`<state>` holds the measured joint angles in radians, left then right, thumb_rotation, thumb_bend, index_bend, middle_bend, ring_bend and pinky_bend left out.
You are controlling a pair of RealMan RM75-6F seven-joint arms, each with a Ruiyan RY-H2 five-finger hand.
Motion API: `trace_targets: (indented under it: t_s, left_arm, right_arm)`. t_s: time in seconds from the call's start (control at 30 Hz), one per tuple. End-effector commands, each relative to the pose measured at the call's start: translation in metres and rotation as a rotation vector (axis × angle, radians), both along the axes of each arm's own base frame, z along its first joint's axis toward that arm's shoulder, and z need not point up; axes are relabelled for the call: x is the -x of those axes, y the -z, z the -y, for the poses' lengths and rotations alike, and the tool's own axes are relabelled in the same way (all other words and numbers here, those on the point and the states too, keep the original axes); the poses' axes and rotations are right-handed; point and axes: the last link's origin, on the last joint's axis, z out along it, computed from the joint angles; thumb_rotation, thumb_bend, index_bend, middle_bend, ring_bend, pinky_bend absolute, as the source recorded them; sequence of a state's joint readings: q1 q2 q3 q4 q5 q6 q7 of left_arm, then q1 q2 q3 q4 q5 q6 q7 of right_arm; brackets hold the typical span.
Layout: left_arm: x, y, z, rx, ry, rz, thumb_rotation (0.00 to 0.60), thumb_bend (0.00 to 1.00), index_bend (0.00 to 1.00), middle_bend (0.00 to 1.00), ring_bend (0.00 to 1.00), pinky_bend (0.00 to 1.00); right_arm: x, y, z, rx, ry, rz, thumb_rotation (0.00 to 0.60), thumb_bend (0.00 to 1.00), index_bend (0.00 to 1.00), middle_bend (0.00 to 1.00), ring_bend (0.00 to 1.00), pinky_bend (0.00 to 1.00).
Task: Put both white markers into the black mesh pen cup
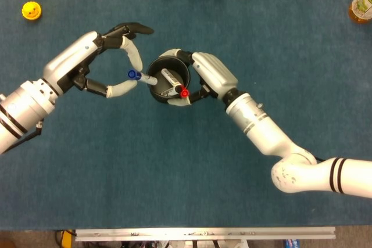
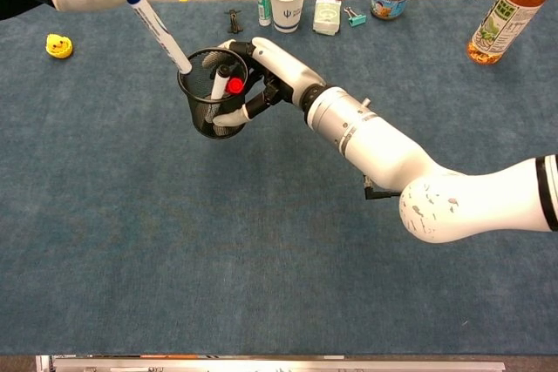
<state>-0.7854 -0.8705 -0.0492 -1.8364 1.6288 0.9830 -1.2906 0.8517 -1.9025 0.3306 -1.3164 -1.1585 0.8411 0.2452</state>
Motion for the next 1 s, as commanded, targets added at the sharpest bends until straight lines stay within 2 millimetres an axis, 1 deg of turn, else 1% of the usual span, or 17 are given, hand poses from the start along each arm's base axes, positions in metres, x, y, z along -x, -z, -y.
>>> trace_targets:
  t_s: [0.03,0.3,0.57,0.63,0.7,0.8,0.87,0.93,1.0]
  left_arm:
    - [-0.001,0.002,0.000,0.003,0.004,-0.003,0.600,0.33,0.59,0.15,0.03,0.09]
    - [-0.003,0.008,-0.004,0.007,0.006,-0.013,0.600,0.33,0.59,0.15,0.03,0.09]
    - [-0.005,0.015,-0.008,0.006,0.007,-0.028,0.600,0.33,0.59,0.15,0.03,0.09]
    - [-0.004,0.017,-0.008,0.007,0.018,-0.046,0.600,0.33,0.58,0.14,0.03,0.09]
    - [-0.003,0.019,-0.007,0.014,0.027,-0.065,0.600,0.32,0.51,0.11,0.02,0.09]
    - [-0.002,0.020,-0.005,0.031,0.031,-0.081,0.600,0.32,0.35,0.04,0.00,0.09]
    - [-0.002,0.020,-0.005,0.040,0.033,-0.090,0.600,0.32,0.23,0.01,0.00,0.09]
    - [-0.001,0.020,-0.005,0.043,0.027,-0.085,0.600,0.32,0.15,0.00,0.00,0.09]
    - [0.000,0.019,-0.006,0.040,0.024,-0.085,0.600,0.32,0.11,0.00,0.00,0.09]
  right_arm:
    - [-0.002,0.003,0.000,-0.005,0.001,-0.001,0.600,0.41,0.43,0.36,0.33,0.37]
    - [-0.008,0.009,-0.004,-0.017,-0.003,0.006,0.600,0.41,0.43,0.36,0.33,0.36]
    - [-0.013,0.008,-0.005,-0.015,-0.010,0.019,0.600,0.41,0.43,0.36,0.33,0.36]
    - [-0.015,0.008,-0.004,-0.015,-0.010,0.021,0.600,0.41,0.43,0.36,0.33,0.36]
    - [-0.015,0.008,-0.005,-0.018,-0.010,0.022,0.600,0.41,0.43,0.36,0.33,0.36]
    - [-0.015,0.009,-0.004,-0.019,-0.008,0.024,0.600,0.41,0.43,0.36,0.33,0.36]
    - [-0.016,0.009,-0.004,-0.018,-0.007,0.026,0.600,0.41,0.43,0.36,0.33,0.36]
    - [-0.016,0.009,-0.004,-0.018,-0.007,0.027,0.600,0.41,0.43,0.36,0.33,0.36]
    - [-0.015,0.008,-0.004,-0.019,-0.008,0.026,0.600,0.41,0.43,0.36,0.33,0.36]
